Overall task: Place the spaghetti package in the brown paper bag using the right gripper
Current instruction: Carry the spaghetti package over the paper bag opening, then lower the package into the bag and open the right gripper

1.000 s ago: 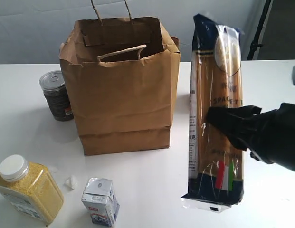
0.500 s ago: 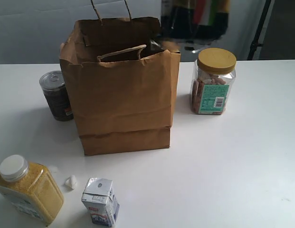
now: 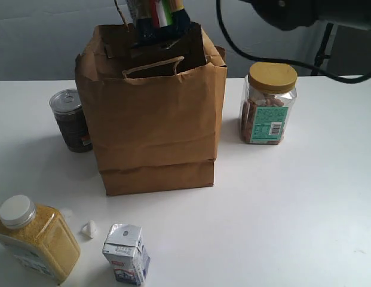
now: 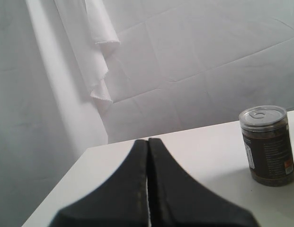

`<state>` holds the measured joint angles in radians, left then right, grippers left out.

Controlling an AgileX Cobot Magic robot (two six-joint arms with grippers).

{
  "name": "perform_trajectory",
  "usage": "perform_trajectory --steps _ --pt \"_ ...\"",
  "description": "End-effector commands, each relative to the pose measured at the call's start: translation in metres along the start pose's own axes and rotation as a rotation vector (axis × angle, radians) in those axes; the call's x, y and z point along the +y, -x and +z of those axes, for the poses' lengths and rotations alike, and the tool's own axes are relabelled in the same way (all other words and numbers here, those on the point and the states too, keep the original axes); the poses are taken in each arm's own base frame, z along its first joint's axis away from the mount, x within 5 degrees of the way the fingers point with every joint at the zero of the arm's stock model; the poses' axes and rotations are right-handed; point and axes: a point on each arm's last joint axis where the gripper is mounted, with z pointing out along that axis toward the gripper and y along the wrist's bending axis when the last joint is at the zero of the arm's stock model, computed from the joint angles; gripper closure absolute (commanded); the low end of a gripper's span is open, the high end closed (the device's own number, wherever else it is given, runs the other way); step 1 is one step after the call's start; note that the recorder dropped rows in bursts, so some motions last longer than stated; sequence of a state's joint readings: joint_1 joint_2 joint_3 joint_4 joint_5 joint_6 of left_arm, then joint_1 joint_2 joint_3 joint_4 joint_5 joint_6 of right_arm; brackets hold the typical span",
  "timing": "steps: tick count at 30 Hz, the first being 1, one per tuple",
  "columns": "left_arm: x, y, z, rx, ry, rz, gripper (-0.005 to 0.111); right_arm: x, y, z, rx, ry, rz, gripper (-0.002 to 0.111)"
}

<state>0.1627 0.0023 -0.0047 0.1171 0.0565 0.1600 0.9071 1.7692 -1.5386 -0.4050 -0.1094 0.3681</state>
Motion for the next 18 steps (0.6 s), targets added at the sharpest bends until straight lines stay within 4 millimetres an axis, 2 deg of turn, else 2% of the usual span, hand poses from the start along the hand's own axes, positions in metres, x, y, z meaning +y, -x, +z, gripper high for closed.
perform_trajectory --steps 1,8,15,18 --pt "0.0 -0.001 0.0 -0.004 0.002 -0.008 0.107 0.001 0.007 0.007 -0.087 0.03 -0.016 0.108" --pt "0.0 -0.001 0.0 -0.004 0.002 -0.008 0.107 0.001 -0.01 0.014 -0.038 0.029 -0.012 0.108" --pt "0.0 -0.001 0.0 -0.004 0.002 -0.008 0.107 0.003 -0.045 0.01 0.058 0.037 -0.01 0.108" --pt "0.0 -0.001 0.0 -0.004 0.002 -0.008 0.107 0.004 -0.053 0.007 0.072 0.039 -0.011 0.108"
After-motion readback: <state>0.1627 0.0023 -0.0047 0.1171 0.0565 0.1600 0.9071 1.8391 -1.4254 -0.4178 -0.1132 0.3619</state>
